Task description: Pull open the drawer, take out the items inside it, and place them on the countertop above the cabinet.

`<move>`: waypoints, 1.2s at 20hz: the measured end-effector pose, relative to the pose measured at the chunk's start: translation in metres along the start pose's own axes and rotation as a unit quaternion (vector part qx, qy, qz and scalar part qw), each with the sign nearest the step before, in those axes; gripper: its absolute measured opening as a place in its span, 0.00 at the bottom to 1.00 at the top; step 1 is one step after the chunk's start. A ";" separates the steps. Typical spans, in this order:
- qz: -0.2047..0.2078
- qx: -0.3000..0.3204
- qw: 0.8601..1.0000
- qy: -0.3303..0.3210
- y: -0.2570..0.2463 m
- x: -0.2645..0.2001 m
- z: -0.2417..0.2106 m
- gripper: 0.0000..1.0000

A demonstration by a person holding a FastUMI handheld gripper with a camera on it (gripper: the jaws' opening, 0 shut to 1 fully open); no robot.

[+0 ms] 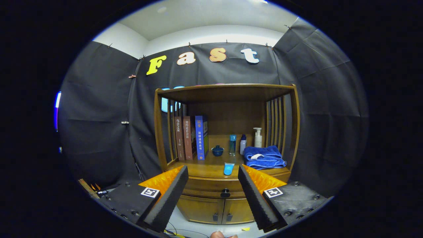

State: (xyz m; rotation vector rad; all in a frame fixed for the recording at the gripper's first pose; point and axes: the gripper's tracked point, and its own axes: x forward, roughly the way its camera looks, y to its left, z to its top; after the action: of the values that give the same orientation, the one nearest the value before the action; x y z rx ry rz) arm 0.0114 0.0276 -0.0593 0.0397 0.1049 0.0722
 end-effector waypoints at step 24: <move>-0.006 0.004 1.000 -0.026 -0.005 -0.024 0.027 0.99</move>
State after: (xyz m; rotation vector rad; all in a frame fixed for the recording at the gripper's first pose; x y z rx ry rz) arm -0.0089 0.0202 -0.0303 0.0496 0.0533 0.0580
